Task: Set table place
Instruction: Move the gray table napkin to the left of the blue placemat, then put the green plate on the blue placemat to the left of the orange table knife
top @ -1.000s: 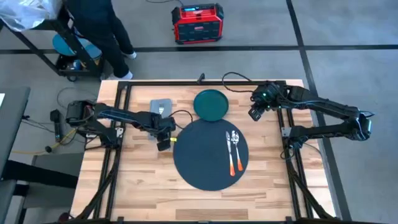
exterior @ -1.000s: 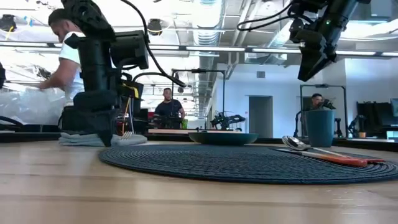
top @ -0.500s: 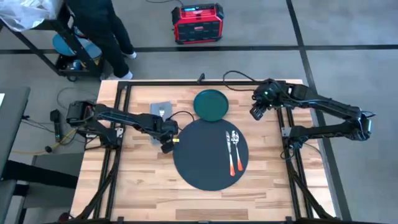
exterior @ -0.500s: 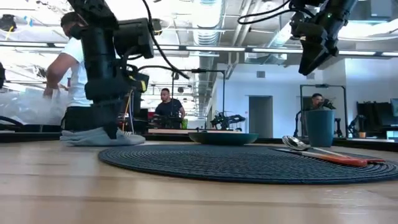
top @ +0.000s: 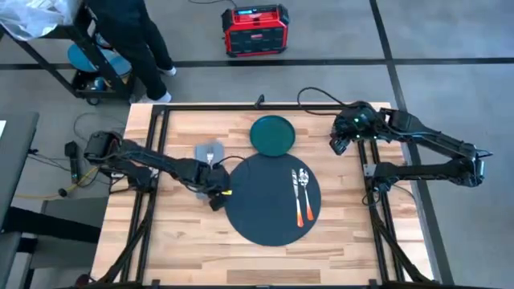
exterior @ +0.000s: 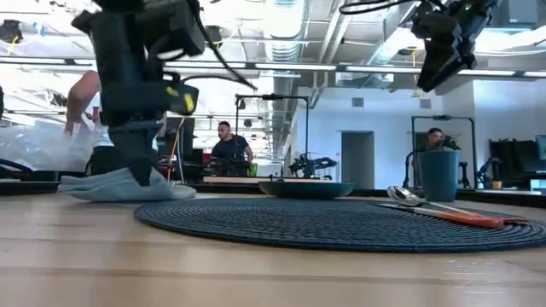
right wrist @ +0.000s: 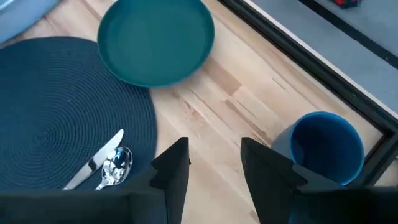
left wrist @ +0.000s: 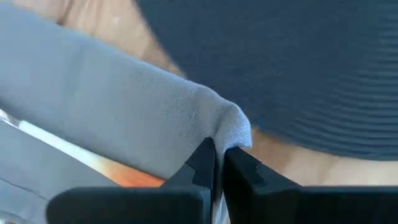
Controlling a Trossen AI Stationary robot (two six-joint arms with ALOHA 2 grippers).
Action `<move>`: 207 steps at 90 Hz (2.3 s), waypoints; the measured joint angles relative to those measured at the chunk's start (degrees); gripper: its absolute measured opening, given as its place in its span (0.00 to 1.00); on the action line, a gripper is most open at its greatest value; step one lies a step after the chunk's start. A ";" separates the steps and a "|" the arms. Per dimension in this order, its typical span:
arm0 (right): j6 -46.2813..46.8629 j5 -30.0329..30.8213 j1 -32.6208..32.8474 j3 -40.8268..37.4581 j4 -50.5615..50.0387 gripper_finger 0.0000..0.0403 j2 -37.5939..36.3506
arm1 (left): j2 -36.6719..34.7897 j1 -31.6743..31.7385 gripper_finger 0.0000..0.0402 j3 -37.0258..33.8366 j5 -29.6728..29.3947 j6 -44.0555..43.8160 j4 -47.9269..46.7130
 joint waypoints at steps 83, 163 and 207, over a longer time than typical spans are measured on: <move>0.02 -1.90 0.02 0.00 0.74 0.33 0.17 | 3.71 -15.27 0.00 1.60 0.91 -16.35 8.39; -1.67 -3.91 0.02 0.00 0.70 0.38 0.17 | 7.50 -19.68 0.19 4.14 2.81 -20.76 9.09; -3.64 -6.84 0.02 0.00 0.63 0.49 0.17 | 5.32 -18.49 0.33 8.40 3.79 -20.83 8.00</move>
